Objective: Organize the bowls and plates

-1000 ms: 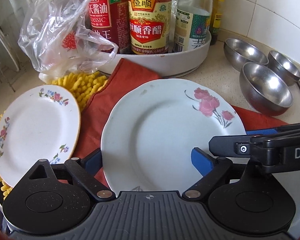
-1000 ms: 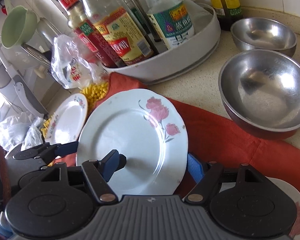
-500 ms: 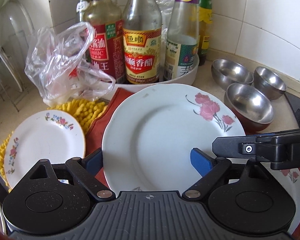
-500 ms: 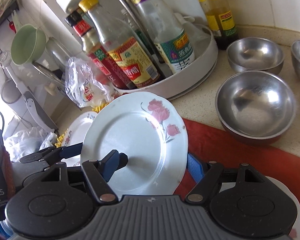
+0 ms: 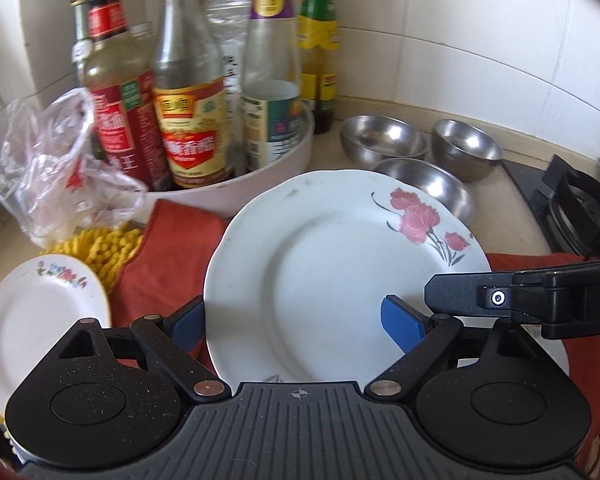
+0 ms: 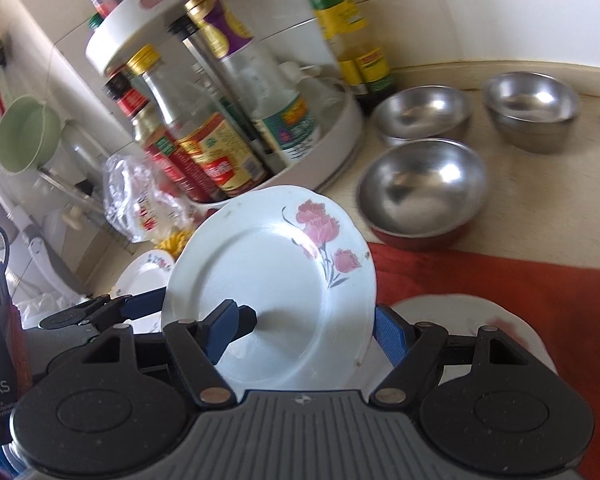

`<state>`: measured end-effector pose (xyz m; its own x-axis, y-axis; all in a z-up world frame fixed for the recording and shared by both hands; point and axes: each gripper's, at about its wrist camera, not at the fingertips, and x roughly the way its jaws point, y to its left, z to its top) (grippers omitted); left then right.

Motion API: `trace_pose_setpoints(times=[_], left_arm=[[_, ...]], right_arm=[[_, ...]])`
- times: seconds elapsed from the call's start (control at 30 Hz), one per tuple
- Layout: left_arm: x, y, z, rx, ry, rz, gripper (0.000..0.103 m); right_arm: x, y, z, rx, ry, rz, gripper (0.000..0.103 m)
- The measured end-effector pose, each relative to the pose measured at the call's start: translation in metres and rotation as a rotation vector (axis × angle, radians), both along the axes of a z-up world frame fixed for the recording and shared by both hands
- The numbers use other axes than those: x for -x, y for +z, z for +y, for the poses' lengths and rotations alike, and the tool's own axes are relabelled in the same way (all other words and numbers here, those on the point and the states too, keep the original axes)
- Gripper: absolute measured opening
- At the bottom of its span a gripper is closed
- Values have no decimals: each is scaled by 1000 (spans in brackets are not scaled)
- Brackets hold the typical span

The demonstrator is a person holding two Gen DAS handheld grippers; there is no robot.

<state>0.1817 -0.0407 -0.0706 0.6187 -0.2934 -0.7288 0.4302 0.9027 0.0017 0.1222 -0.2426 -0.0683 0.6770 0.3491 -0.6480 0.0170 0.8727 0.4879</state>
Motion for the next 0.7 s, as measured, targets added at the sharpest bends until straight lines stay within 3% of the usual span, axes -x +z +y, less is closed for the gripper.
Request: trace_pose_setpoints(times=[0.37,0.7], left_arm=[[30,-14,-44,1,-228,47,94],[65,-27,-76,-42,-267,66,94]], right_arm=[[66,-9,-27,-9,-235,68,71],[98,-24,-52,-9,-255,97,72]])
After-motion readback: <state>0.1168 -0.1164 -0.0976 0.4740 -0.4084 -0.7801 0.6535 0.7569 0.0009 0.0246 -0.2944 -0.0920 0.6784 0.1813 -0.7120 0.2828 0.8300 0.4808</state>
